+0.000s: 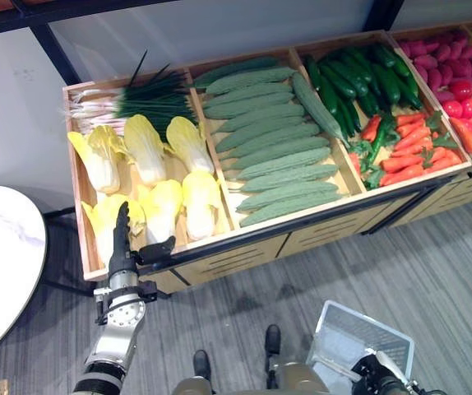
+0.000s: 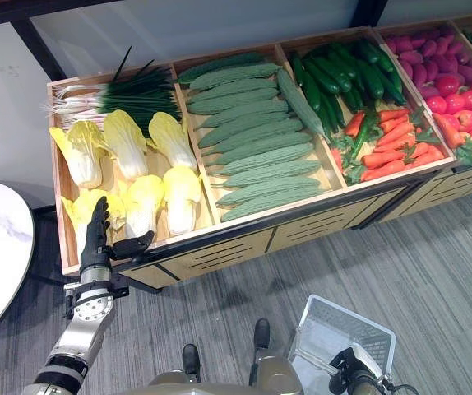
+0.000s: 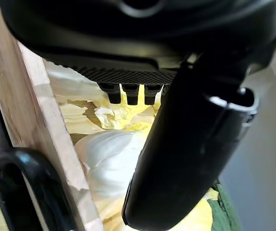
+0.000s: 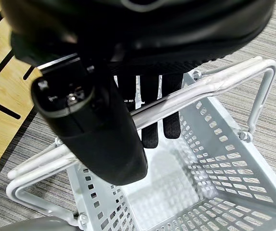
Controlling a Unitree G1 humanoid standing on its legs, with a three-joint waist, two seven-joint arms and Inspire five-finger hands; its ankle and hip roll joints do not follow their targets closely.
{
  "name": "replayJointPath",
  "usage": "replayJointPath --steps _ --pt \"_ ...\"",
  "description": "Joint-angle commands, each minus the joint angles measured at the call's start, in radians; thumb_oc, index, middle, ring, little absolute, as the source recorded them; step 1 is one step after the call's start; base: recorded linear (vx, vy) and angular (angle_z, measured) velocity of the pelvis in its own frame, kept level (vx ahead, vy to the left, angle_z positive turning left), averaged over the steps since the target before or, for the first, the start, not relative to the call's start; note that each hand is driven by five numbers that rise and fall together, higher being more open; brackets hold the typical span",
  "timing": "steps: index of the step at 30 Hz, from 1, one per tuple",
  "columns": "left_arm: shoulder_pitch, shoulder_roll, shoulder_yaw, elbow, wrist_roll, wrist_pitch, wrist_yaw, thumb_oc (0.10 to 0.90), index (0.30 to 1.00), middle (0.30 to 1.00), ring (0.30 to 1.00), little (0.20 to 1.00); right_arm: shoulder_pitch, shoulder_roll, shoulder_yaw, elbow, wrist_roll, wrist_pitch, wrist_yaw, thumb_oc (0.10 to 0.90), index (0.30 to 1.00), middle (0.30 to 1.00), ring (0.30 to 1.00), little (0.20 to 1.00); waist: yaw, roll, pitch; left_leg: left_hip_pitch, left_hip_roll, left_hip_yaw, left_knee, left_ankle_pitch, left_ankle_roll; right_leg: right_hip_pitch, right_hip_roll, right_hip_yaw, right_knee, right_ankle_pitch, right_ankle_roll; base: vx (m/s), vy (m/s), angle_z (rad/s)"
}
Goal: Get the vegetables into the basket
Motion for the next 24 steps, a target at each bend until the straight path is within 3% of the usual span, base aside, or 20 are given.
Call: replayJointPath --steps 1,3,5,6,7,8,14,19,21,23,24 --pt "-0.105 0.073 0.021 0.025 0.071 0.025 0.038 0.900 1.000 1.000 1.000 1.000 -0.036 0.013 0.055 -0.006 -0.014 -0.005 -0.022 0.400 0.300 0.300 0.300 0.300 -0.004 -0.057 -0.033 -0.045 0.025 -0.052 0.001 -0.011 -0.023 0.010 -0.137 0.058 0.019 -0.019 0.140 0.00 0.000 0.00" --pt "-0.152 0.099 -0.001 0.076 0.141 0.089 0.019 0.900 1.000 1.000 1.000 1.000 -0.050 0.002 0.068 -0.020 -0.025 0.002 -0.011 0.400 0.300 0.300 0.300 0.300 -0.009 -0.057 -0.026 -0.057 0.027 -0.054 0.001 -0.006 -0.024 -0.005 -0.136 0.061 0.023 -0.017 0.141 -0.02 0.033 0.01" --pt "-0.183 0.112 -0.009 0.117 0.158 0.117 0.008 0.780 0.833 0.833 0.833 0.833 -0.055 -0.007 0.081 -0.028 -0.033 0.010 0.000 0.400 0.300 0.300 0.300 0.300 -0.011 -0.057 -0.023 -0.064 0.029 -0.054 0.001 -0.003 -0.025 -0.012 -0.135 0.062 0.027 -0.017 0.140 -0.02 0.017 0.00" --pt "-0.206 0.121 -0.015 0.137 0.169 0.132 0.007 0.669 0.676 0.676 0.676 0.676 -0.061 -0.009 0.088 -0.029 -0.038 0.013 0.003 0.400 0.300 0.300 0.300 0.300 -0.012 -0.058 -0.023 -0.067 0.029 -0.054 0.001 -0.002 -0.025 -0.014 -0.135 0.063 0.027 -0.018 0.139 0.00 0.000 0.00" --pt "-0.232 0.125 -0.019 0.164 0.172 0.142 0.010 0.512 0.456 0.456 0.456 0.456 -0.067 -0.009 0.096 -0.032 -0.041 0.016 0.008 0.400 0.300 0.300 0.300 0.300 -0.012 -0.058 -0.021 -0.070 0.029 -0.055 0.001 -0.001 -0.026 -0.016 -0.134 0.064 0.029 -0.018 0.138 0.00 0.000 0.00" --pt "-0.257 0.124 -0.019 0.190 0.165 0.155 0.012 0.400 0.300 0.300 0.300 0.300 -0.072 -0.008 0.104 -0.036 -0.043 0.019 0.014 0.400 0.300 0.300 0.300 0.300 -0.013 -0.060 -0.022 -0.070 0.029 -0.055 0.001 -0.001 -0.026 -0.017 -0.133 0.064 0.029 -0.018 0.137 0.00 0.000 0.00" --pt "-0.356 0.124 -0.009 0.241 0.151 0.169 0.065 0.400 0.300 0.300 0.300 0.300 -0.095 0.005 0.145 -0.065 -0.051 0.018 0.033 0.400 0.300 0.300 0.300 0.300 -0.022 -0.070 -0.019 -0.070 0.032 -0.052 0.001 -0.005 -0.027 -0.026 -0.132 0.072 0.033 -0.018 0.136 0.00 0.000 0.00" --pt "-0.336 0.086 0.066 -0.097 0.113 0.023 0.199 0.400 0.300 0.300 0.300 0.300 -0.085 0.020 0.145 -0.080 -0.046 -0.001 0.009 0.400 0.300 0.300 0.300 0.300 -0.013 -0.081 -0.012 -0.069 0.031 -0.059 0.001 -0.009 -0.026 -0.024 -0.136 0.069 0.037 -0.022 0.136 0.00 0.000 0.00" --pt "-0.295 0.070 0.083 -0.230 0.101 -0.024 0.201 0.400 0.300 0.300 0.300 0.300 -0.077 0.020 0.137 -0.077 -0.038 -0.012 -0.002 0.400 0.300 0.300 0.300 0.300 -0.007 -0.084 -0.008 -0.067 0.029 -0.061 0.001 -0.012 -0.024 -0.021 -0.138 0.066 0.039 -0.024 0.137 0.00 0.000 0.00" --pt "-0.195 0.067 0.071 -0.401 0.059 -0.085 0.125 0.400 0.300 0.300 0.300 0.300 -0.063 0.024 0.112 -0.060 -0.008 -0.023 -0.016 0.400 0.300 0.300 0.300 0.300 0.002 -0.080 -0.004 -0.062 0.026 -0.066 0.001 -0.014 -0.021 -0.015 -0.141 0.062 0.039 -0.025 0.138 -0.01 0.008 0.02" --pt "-0.079 0.078 0.048 -0.452 -0.097 -0.143 -0.002 0.400 0.300 0.300 0.300 0.300 -0.050 0.026 0.081 -0.041 0.013 -0.022 -0.018 0.400 0.300 0.300 0.300 0.300 0.011 -0.073 -0.003 -0.057 0.021 -0.065 0.001 -0.014 -0.020 -0.010 -0.144 0.062 0.038 -0.024 0.139 -0.02 0.022 0.04"
